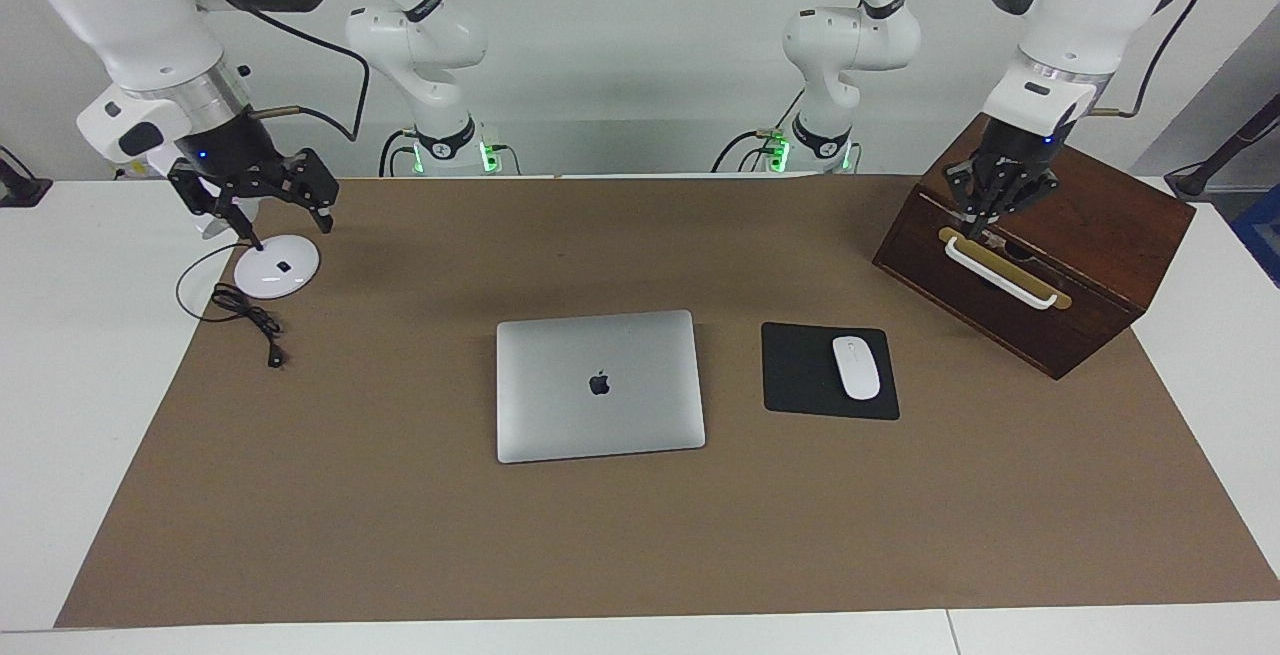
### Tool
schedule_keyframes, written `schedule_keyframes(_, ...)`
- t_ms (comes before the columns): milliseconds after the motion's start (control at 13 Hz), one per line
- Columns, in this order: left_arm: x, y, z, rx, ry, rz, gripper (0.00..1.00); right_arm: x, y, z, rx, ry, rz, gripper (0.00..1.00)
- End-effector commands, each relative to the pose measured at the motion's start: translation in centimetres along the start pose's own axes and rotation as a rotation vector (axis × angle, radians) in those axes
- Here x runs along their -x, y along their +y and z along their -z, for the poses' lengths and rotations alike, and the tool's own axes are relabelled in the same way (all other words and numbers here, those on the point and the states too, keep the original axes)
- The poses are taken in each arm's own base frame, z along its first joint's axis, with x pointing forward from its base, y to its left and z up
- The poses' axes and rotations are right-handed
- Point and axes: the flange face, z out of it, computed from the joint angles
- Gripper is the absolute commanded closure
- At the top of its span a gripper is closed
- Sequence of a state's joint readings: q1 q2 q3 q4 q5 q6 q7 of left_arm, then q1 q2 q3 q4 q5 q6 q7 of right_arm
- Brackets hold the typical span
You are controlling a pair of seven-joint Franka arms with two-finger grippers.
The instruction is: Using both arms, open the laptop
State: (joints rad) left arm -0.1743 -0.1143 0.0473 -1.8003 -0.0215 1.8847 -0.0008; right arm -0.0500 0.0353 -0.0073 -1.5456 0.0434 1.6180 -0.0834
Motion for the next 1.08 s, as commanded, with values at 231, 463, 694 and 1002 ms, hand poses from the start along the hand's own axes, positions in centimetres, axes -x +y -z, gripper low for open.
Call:
schedule_keyframes(231,4.6,2.7,-3.2,0.063,0.107,-0.06,1.0,0.5,0.0,0.0,-0.007,0.01,0.001,0.0)
schedule_keyframes(463,6.8,4.3,-4.6,0.081,0.151,-0.137,1.0,0.5,0.0,0.0,-0.006,0.011,0.001,0.0)
schedule_keyframes(694,9.7,6.7,-6.7,0.096,0.2,-0.215,1.0,0.5,0.0,0.0,-0.007,0.01,0.001,0.0)
schedule_keyframes(1002,13.1,10.2,-10.1,0.119,0.242,-0.299,1.0,0.6,0.6,0.3,-0.006,0.015,-0.011,0.0)
